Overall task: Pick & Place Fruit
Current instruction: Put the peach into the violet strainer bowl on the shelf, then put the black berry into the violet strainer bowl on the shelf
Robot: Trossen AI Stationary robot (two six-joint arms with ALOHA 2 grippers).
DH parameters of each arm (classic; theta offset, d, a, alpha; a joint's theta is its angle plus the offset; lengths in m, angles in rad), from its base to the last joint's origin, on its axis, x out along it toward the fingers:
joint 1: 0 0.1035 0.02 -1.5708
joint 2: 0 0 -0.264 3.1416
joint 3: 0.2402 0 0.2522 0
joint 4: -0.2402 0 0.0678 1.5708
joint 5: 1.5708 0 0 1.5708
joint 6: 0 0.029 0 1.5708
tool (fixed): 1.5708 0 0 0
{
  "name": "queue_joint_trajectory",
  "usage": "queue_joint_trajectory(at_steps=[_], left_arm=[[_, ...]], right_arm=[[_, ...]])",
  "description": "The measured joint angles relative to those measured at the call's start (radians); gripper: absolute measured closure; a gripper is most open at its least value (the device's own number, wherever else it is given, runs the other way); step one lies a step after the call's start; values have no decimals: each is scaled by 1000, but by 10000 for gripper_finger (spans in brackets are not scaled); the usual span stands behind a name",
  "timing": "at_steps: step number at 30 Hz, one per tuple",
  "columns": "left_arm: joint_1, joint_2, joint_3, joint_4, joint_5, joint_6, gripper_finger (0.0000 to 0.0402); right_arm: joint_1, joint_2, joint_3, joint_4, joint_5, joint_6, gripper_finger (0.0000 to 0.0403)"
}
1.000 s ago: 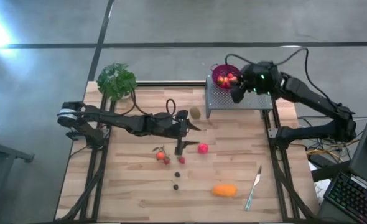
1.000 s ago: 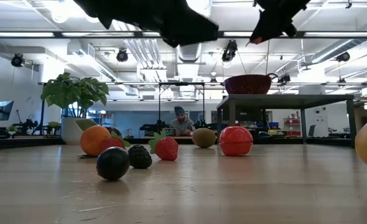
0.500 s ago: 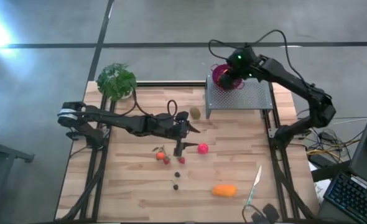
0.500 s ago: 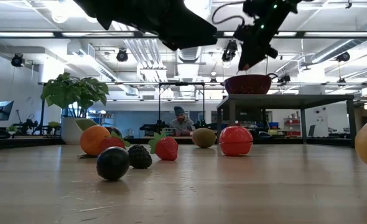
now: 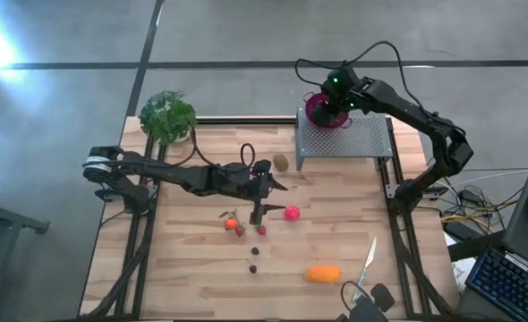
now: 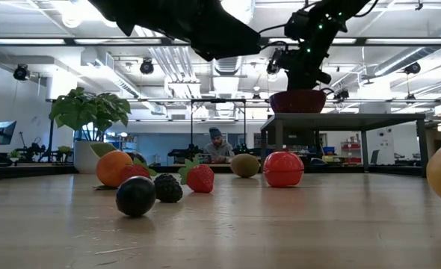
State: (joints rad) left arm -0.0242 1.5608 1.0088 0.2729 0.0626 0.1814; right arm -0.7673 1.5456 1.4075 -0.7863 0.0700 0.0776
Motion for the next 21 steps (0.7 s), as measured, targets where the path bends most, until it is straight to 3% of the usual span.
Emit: queue_joint_trajectory(at_steps=[21], left_arm=[[0,0,0,0,0,-1,145]], right_arm=[[1,-12,66,-38,11,-41,186]])
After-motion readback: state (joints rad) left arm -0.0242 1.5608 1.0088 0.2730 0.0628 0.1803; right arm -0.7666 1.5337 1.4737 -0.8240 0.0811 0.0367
